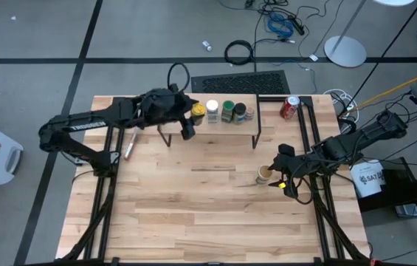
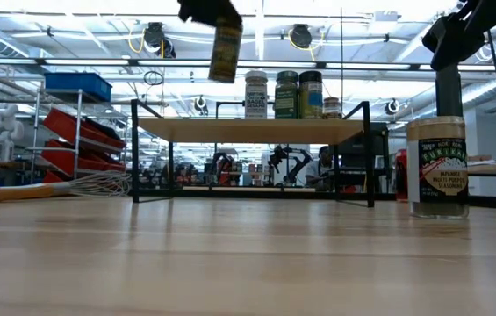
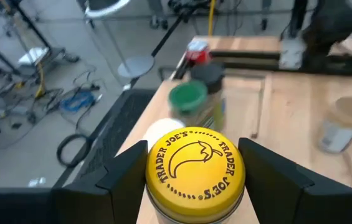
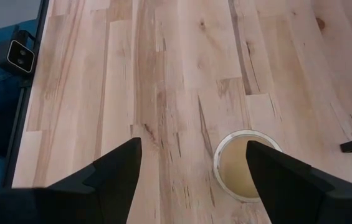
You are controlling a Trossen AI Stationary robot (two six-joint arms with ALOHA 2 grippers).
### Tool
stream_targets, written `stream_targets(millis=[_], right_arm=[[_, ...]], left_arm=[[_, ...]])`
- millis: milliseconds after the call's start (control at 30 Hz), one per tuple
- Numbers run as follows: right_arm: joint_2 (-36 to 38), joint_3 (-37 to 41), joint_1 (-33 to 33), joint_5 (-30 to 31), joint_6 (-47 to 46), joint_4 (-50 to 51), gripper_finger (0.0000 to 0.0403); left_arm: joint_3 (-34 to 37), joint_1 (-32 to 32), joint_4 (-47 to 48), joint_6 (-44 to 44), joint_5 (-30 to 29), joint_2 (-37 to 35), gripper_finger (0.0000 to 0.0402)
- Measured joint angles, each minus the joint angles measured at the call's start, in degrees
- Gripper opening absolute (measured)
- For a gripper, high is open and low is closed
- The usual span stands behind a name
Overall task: Shelf spices
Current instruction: Put the yellow seasoning bottle on the shelf
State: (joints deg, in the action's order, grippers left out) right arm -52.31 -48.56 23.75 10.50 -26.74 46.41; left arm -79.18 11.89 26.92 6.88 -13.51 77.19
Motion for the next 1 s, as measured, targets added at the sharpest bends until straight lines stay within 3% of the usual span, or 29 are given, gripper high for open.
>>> stream_targets(millis=[500,1000], right_arm=[[0.0,0.0,0.0,0.0,0.7,-0.4,0.0276],[0.0,0.0,0.0,0.0,0.6,-0.9,0.0276]], left_arm=[[8.4,8.6,-8.4,1.1,11.0,0.0,0.0238],[8.8,14.1,-9.0,3.5,19.4,1.5,0.0238]])
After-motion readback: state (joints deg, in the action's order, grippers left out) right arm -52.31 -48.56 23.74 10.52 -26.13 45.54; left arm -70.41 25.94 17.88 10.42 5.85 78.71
